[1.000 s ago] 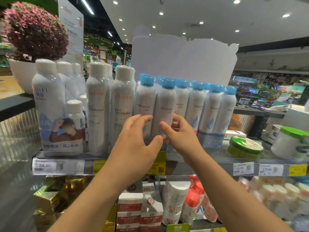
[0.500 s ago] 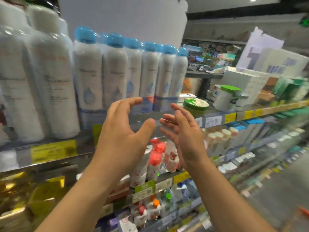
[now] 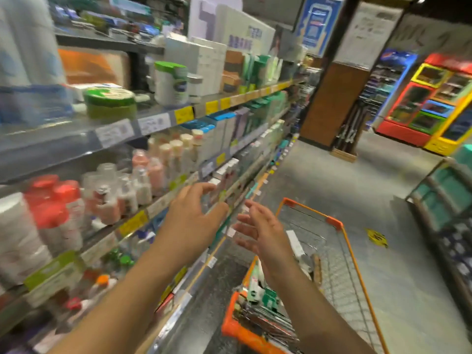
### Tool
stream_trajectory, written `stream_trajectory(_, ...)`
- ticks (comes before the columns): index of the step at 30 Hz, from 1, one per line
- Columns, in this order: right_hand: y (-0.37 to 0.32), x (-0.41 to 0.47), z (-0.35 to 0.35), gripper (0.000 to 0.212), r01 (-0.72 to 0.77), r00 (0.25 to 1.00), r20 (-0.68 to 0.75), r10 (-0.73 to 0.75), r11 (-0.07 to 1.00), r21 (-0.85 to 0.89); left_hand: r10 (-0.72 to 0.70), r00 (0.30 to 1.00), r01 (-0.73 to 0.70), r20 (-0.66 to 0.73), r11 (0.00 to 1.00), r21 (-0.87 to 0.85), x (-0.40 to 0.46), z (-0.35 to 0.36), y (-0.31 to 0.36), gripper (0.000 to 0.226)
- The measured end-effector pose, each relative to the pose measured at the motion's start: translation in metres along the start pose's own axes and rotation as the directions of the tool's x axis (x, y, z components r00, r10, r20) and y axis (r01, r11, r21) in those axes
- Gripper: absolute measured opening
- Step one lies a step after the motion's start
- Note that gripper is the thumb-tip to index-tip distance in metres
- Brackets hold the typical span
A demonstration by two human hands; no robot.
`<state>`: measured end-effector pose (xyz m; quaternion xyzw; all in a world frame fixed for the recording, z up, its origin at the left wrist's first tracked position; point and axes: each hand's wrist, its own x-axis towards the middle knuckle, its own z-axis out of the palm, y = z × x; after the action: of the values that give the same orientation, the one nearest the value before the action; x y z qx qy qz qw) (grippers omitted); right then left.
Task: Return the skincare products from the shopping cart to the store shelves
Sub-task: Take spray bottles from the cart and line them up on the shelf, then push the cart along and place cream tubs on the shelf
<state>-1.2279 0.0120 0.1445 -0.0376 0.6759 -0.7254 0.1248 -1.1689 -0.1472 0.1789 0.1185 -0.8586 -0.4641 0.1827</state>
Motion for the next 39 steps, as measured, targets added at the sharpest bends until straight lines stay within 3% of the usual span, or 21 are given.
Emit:
stream_trajectory(4, 0.029, -0.020, -0.076, 0.019, -0.079, 0.986, -0.154, 0.070, 0.996, -0.049, -0.058, 0.971, 0.041, 0.232, 0.996, 0.079, -0.002, 0.080, 0.013, 0.046)
stream_trajectory(10, 0.071, -0.054, -0.170, 0.013, -0.198, 0.939, -0.306, 0.158, 0.975, -0.105, -0.106, 0.872, 0.005, 0.478, 0.978, 0.208, -0.024, 0.178, 0.009, 0.056)
stream_trajectory(15, 0.110, -0.088, -0.228, 0.020, -0.268, 0.925, -0.351, 0.144, 0.903, -0.335, -0.187, 0.765, -0.093, 0.617, 0.915, 0.393, -0.048, 0.230, -0.024, 0.071)
stream_trajectory(17, 0.131, -0.102, -0.253, 0.037, -0.267, 0.932, -0.355, 0.072, 0.796, -0.543, -0.212, 0.714, -0.164, 0.667, 0.876, 0.454, -0.063, 0.245, -0.038, 0.083)
stream_trajectory(19, 0.150, -0.113, -0.275, 0.050, -0.320, 0.934, -0.351, 0.064, 0.585, -0.745, -0.208, 0.698, -0.232, 0.685, 0.840, 0.491, -0.079, 0.254, -0.049, 0.088)
stream_trajectory(21, 0.166, -0.123, -0.290, 0.060, -0.383, 0.924, -0.361, 0.130, 0.359, -0.851, -0.210, 0.697, -0.262, 0.686, 0.816, 0.516, -0.097, 0.257, -0.056, 0.095)
stream_trajectory(23, 0.172, -0.127, -0.294, 0.070, -0.403, 0.913, -0.366, 0.179, 0.260, -0.878, -0.228, 0.692, -0.292, 0.685, 0.780, 0.554, -0.112, 0.260, -0.059, 0.089)
stream_trajectory(28, 0.184, -0.118, -0.294, 0.081, -0.403, 0.909, -0.356, 0.219, 0.232, -0.885, -0.178, 0.750, -0.346, 0.637, 0.715, 0.607, -0.120, 0.269, -0.066, 0.083)
stream_trajectory(39, 0.182, -0.085, -0.311, 0.077, -0.396, 0.888, -0.281, 0.364, 0.293, -0.870, -0.233, 0.708, -0.383, 0.667, 0.667, 0.639, -0.090, 0.288, -0.069, 0.080)
